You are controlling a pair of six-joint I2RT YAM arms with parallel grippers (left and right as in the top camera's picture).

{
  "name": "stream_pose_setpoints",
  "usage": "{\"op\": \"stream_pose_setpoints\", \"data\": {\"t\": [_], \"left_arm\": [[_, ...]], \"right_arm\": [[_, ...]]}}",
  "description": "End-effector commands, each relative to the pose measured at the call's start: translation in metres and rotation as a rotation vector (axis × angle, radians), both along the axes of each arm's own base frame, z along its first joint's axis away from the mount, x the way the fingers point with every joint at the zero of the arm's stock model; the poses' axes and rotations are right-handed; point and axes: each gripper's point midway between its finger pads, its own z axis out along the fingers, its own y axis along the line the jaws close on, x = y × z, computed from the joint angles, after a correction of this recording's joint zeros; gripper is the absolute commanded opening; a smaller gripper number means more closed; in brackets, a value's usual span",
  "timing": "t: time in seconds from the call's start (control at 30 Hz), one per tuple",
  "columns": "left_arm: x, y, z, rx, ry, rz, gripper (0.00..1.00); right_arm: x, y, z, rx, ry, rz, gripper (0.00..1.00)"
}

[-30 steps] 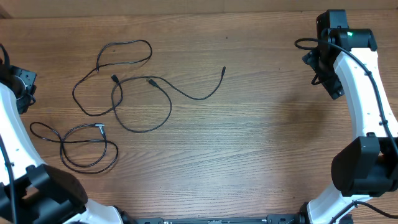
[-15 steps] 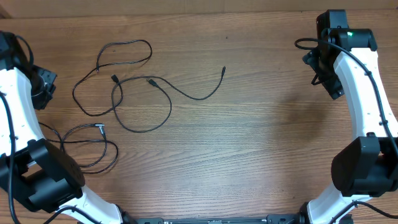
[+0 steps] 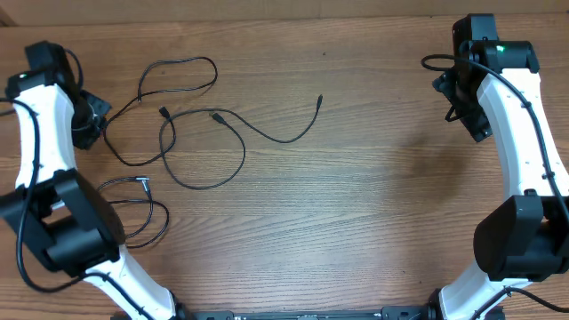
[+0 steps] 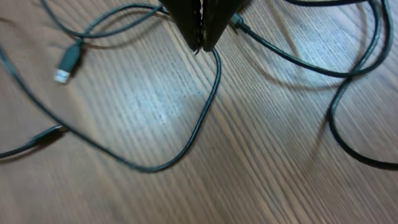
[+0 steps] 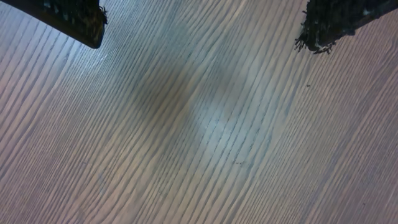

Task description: Untangle cables

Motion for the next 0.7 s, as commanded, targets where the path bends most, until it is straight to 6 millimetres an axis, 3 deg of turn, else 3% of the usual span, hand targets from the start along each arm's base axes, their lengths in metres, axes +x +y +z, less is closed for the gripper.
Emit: {"op": "stream_pose_setpoints", "data": {"t": [0.0, 0.17, 0.37, 0.43, 0.53, 0.67], "left_arm": [[0.003, -0.004, -0.020, -0.011, 0.050, -0.030, 0.04], [0.006, -0.017, -0.041, -0.054, 0.085, -0.053, 0.04], [0.012, -0.022, -0.043, -0.049, 0.077, -0.068, 0.05], [0.013, -0.022, -0.043, -0.048, 0.074, -0.068, 0.20], [0.015, -0.019, -0.043, -0.043, 0.064, -0.066, 0.57], [0.018, -0.019, -0.042, -0.042, 0.050, -0.066, 0.69]], "right_arm": [[0.004, -0.004, 0.010, -0.013, -0.036, -0.017, 1.00], [0.004, -0.004, 0.010, -0.013, -0.036, -0.017, 1.00], [0.004, -0.004, 0.010, -0.013, -0.036, -0.017, 1.00], [0.004, -0.004, 0.010, -0.013, -0.036, -0.017, 1.00], [0.004, -0.004, 0.010, -0.013, -0.036, -0.017, 1.00], [0.004, -0.004, 0.010, -0.013, -0.036, -0.017, 1.00]]}}
